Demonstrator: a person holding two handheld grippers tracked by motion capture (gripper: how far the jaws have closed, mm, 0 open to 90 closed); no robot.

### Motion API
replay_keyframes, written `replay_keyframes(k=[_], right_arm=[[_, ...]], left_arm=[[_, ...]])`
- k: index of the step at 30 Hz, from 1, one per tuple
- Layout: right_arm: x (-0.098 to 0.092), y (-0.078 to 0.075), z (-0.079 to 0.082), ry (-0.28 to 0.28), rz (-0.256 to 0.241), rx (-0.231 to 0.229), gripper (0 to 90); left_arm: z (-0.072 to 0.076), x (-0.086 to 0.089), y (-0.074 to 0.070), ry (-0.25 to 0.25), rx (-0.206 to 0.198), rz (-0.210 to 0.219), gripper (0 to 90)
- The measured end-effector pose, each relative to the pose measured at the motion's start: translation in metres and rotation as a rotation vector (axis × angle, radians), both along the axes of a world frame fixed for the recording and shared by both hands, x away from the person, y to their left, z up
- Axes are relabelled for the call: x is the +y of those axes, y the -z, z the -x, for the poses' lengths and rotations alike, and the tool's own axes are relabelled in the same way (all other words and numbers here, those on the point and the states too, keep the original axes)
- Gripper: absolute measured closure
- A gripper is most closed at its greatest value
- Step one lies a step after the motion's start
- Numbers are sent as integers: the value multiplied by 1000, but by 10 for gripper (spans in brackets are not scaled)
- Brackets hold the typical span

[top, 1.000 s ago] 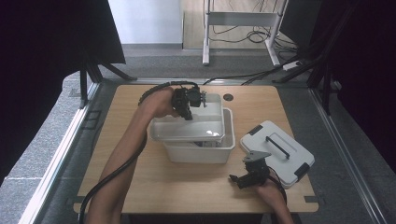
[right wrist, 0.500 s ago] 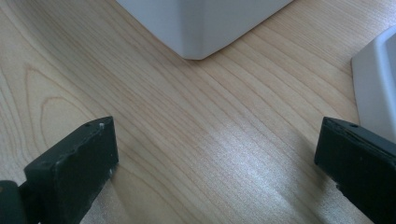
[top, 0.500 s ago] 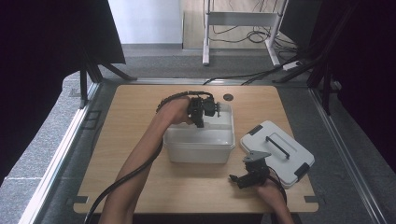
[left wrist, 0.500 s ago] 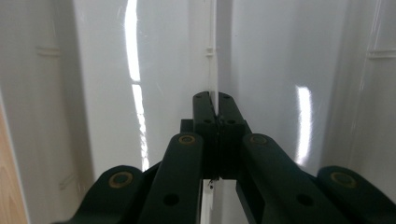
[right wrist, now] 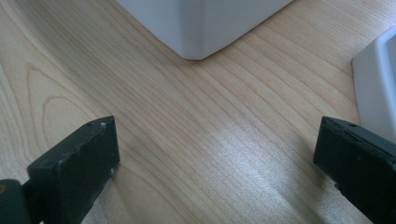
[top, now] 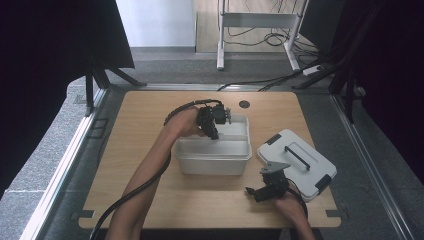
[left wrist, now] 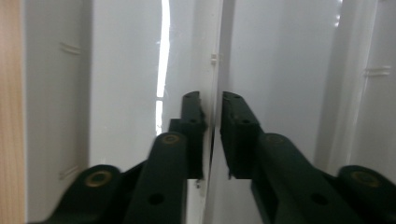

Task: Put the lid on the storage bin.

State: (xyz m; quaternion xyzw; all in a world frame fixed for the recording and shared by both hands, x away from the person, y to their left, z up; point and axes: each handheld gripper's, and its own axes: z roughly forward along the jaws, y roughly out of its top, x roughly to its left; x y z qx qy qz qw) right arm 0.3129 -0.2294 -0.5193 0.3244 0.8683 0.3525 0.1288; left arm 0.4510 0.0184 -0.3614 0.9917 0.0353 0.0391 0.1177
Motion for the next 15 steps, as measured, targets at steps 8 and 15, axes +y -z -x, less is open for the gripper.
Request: replay_keyframes(k=[8, 15], right_arm=[[-1, -11, -1, -9, 4, 26, 85], [-7, -36, -10, -21, 19, 28, 82]], left_arm=[[12, 34, -14, -131, -111, 179, 388], [25, 77, -20, -258, -128, 327, 139]])
